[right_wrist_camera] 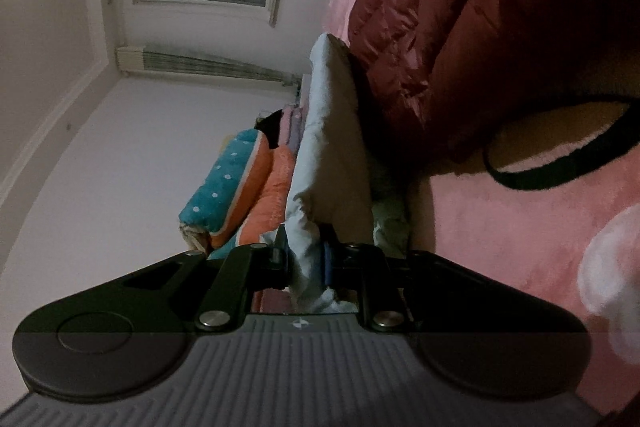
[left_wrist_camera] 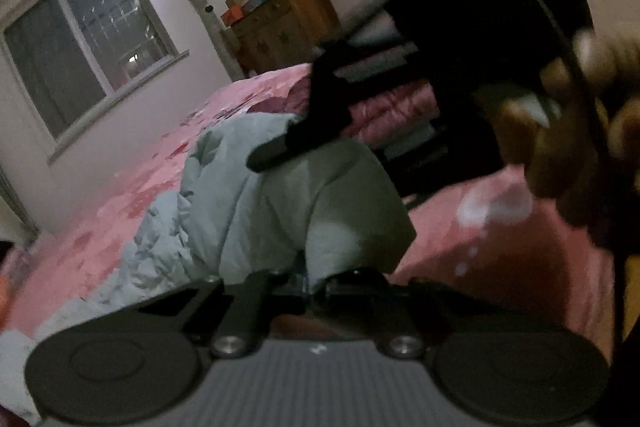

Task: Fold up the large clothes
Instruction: 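Lift the sleeve with the right gripper while the left gripper holds the jacket edge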

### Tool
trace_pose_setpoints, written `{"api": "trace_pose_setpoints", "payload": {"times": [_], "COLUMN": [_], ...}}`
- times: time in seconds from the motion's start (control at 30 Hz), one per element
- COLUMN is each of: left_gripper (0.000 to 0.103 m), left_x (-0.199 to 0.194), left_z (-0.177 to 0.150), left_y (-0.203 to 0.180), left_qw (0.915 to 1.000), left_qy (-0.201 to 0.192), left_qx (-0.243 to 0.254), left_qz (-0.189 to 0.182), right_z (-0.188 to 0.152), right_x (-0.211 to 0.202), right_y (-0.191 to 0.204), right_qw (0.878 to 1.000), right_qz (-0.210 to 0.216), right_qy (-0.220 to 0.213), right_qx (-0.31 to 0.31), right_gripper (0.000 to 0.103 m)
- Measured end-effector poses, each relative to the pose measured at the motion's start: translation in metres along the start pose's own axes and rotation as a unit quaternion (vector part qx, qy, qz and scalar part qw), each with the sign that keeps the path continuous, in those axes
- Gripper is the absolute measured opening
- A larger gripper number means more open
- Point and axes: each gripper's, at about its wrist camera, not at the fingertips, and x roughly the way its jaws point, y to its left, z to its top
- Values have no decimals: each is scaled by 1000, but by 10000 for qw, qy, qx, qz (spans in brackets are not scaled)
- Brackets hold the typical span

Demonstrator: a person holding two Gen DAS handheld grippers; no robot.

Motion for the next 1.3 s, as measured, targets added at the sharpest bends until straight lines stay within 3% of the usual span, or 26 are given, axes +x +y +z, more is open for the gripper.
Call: {"api": "trace_pose_setpoints", "payload": {"times": [0.07,0.13,0.17,0.2,0.27,0.33,0.43,0.63,0.83,1.0,1.1,1.23,1.3], "left_gripper": [2,1,1,1,1,1,1,1,1,1,1,1,1], "left_x": [-4,-13,-18,-20,-27,-35,-48,-78,-98,-105,-102,-102,-104], "left_z": [7,16,24,30,45,61,88,141,179,187,183,176,169], "left_y": [15,32,43,52,74,99,136,180,203,214,221,229,233], "left_qw": [9988,9947,9913,9881,9795,9692,9511,9321,9183,9101,9084,9057,9034], "left_qy": [-51,-169,-268,-351,-537,-743,-1120,-1874,-2341,-2544,-2539,-2516,-2515], "left_qx": [-441,-930,-1188,-1391,-1825,-2218,-2725,-2920,-2900,-2926,-2964,-3036,-3103], "left_qz": [-208,-401,-493,-558,-667,-775,-923,-1039,-1338,-1465,-1503,-1557,-1561], "right_z": [1,3,3,5,8,10,8,-7,-29,-39,-42,-50,-52], "right_x": [-2,-5,-9,-15,-27,-38,-41,-8,53,97,112,129,133], "right_y": [2,1,1,1,0,-2,3,39,75,88,89,94,99], "right_qw": [9999,9997,9993,9985,9962,9933,9898,9745,9273,8927,8920,8783,8774], "right_qz": [-3,-56,-88,-97,8,37,-394,-1142,-1851,-2168,-2078,-2104,-2111], "right_qy": [-88,-242,-375,-543,-866,-1151,-1364,-1228,-1029,-1059,-1060,-1057,-1143], "right_qx": [-54,-31,-10,-14,19,93,-151,-1492,-3085,-3807,-3871,-4161,-4153], "right_gripper": [27,61,87,97,102,102,103,103,103,103,103,103,103]}}
